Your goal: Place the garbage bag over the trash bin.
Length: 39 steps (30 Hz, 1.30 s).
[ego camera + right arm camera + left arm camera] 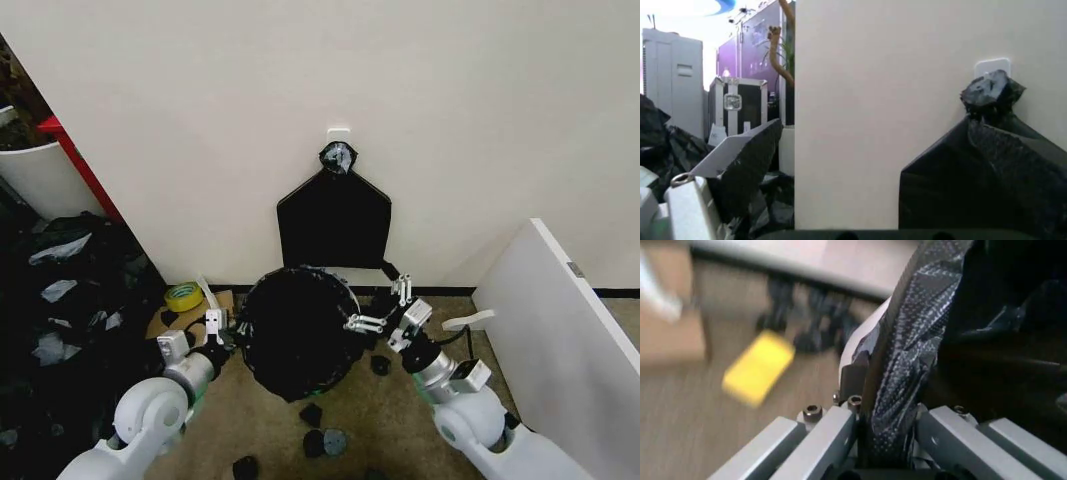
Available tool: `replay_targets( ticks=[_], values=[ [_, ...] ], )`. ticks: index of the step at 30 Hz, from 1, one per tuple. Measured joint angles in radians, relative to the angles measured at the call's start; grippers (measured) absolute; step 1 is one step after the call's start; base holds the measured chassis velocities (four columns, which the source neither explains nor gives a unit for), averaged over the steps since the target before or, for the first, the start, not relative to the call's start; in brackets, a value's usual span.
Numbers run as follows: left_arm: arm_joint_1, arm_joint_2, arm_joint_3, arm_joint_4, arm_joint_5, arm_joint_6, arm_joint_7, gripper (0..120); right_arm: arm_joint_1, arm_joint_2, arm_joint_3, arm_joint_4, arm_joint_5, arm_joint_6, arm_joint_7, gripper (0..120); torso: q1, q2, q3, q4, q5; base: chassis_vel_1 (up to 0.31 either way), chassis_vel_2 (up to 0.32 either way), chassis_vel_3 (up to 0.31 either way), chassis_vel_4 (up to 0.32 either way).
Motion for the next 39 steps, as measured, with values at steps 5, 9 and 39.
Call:
replay_targets(
  ticks=[5, 9, 39],
  values=[
    [0.008, -0.043, 0.043, -0.012, -0.063, 0.053, -0.146, 0, -0.006, 0.020, -0.006, -0.001, -0.033, 0.002, 0.000, 100, 0.000, 0.000, 0.000, 0.0000, -0.0005, 0.000, 0.000, 0.000, 0.000],
    [0.002, -0.096, 0.086, 0.028, -0.070, 0.047, -0.222, 0, -0.007, 0.032, -0.011, -0.007, -0.045, 0.002, 0.001, 100, 0.000, 0.000, 0.000, 0.0002, -0.0003, 0.000, 0.000, 0.000, 0.000],
    [-0.070, -0.185, 0.101, 0.074, 0.013, 0.004, -0.288, 63, -0.008, 0.034, -0.009, -0.029, -0.053, -0.008, 0.024, 100, 0.000, 0.000, 0.000, -0.0001, -0.0005, 0.000, 0.000, 0.000, 0.000]
  ],
)
